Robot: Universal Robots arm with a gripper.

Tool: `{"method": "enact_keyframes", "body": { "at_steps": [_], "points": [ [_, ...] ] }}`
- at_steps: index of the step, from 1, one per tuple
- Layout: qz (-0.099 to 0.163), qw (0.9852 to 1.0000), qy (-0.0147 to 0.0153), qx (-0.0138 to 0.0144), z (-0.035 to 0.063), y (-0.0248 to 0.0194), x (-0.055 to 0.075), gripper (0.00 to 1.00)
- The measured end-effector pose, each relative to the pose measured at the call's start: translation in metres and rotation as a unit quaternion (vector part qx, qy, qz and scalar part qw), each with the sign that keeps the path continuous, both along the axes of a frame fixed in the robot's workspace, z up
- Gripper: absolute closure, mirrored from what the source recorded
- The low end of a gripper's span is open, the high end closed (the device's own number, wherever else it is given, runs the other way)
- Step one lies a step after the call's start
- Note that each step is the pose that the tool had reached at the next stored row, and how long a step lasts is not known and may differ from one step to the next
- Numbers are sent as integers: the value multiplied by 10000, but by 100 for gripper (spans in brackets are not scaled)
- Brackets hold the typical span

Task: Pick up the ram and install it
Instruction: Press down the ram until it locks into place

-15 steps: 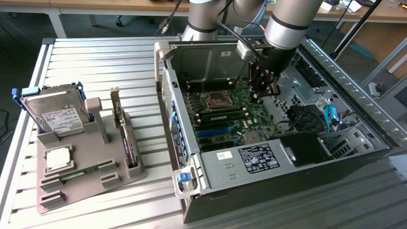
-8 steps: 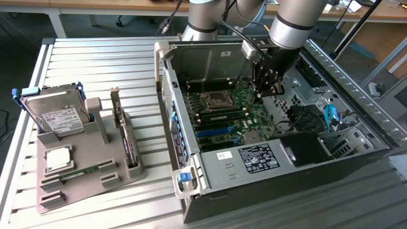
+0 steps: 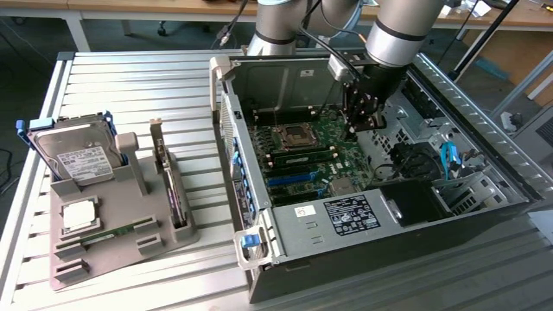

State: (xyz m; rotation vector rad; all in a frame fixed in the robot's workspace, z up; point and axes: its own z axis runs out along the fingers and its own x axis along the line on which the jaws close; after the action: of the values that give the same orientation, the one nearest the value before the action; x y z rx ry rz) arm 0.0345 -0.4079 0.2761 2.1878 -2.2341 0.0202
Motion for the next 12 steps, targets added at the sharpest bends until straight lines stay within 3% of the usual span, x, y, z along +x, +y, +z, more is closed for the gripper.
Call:
{"method": "enact_keyframes", "body": {
  "at_steps": [2,3,4,5,6,8,12],
  "points": [
    [32,10000,0,5,-46,9,-122,89],
    [119,9999,0,22,-112,12,-169,89],
    [298,9995,0,43,-259,15,-184,89],
    [351,9994,1,43,-359,15,-187,89],
    [361,9993,1,43,-400,15,-188,89],
    [361,9993,1,42,-448,15,-187,89],
    [362,9993,-1,45,-447,16,-187,89]
  ]
}}
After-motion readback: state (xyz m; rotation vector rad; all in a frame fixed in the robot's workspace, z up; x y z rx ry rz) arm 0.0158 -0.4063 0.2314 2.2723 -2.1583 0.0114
